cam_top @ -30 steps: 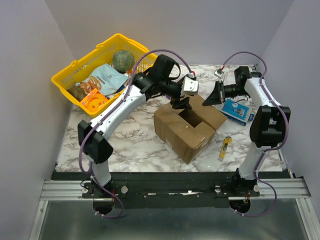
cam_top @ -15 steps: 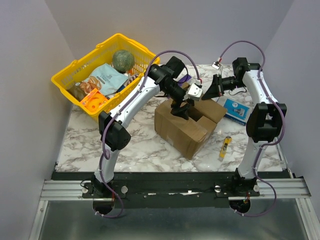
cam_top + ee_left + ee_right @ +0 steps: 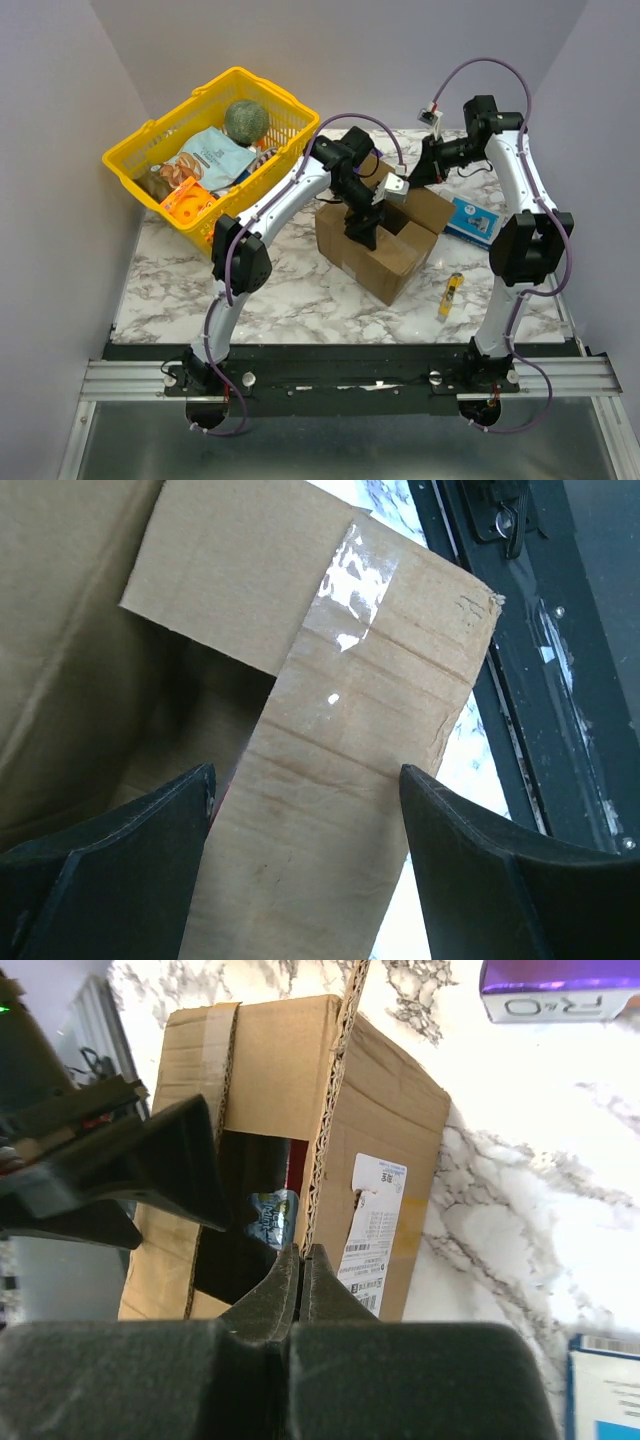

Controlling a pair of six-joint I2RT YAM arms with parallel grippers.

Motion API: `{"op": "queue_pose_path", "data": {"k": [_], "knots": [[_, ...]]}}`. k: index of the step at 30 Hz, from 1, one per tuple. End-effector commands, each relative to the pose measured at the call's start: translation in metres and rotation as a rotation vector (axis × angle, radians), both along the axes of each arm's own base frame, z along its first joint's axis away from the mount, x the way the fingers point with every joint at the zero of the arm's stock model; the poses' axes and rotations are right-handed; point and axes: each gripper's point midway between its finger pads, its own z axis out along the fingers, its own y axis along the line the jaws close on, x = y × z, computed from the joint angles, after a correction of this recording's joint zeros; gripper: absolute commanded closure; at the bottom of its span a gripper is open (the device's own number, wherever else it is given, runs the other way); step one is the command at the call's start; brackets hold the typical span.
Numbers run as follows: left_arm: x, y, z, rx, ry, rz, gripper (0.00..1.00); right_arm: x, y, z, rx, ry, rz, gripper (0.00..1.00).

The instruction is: Unpack the express box

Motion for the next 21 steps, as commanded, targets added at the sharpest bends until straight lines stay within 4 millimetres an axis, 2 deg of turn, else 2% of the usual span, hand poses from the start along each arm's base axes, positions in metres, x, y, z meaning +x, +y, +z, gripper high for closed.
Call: {"op": "queue_pose_path", "data": {"k": [1, 5, 8, 12, 16, 17, 19, 21], "knots": [[-0.024, 0.021, -0.003, 0.127, 0.145, 0.022, 0.18, 0.007, 0.002, 0.022, -0.067, -0.168, 0.026, 1.00], [-0.027, 0.021, 0.007, 0.093, 0.123, 0.004, 0.26, 0.021, -0.001, 0.036, -0.099, -0.222, -0.031, 1.00], [-0.028, 0.024, 0.019, 0.057, 0.076, -0.016, 0.37, 0.031, -0.007, 0.028, -0.140, -0.222, -0.050, 0.99], [-0.029, 0.035, 0.036, 0.014, 0.005, -0.036, 0.45, 0.043, -0.011, 0.012, -0.159, -0.168, -0.069, 0.99], [-0.038, 0.055, 0.031, 0.051, -0.013, -0.040, 0.59, 0.055, -0.012, 0.012, -0.155, -0.153, -0.109, 1.00], [-0.045, 0.061, 0.026, 0.071, -0.004, -0.047, 0.67, 0.057, -0.012, 0.012, -0.157, -0.150, -0.116, 1.00], [-0.048, 0.069, 0.019, 0.099, -0.016, -0.057, 0.72, 0.059, -0.013, 0.009, -0.158, -0.143, -0.125, 1.00], [-0.055, 0.077, 0.010, 0.125, -0.006, -0.069, 0.81, 0.060, -0.013, 0.003, -0.164, -0.116, -0.140, 1.00]]}}
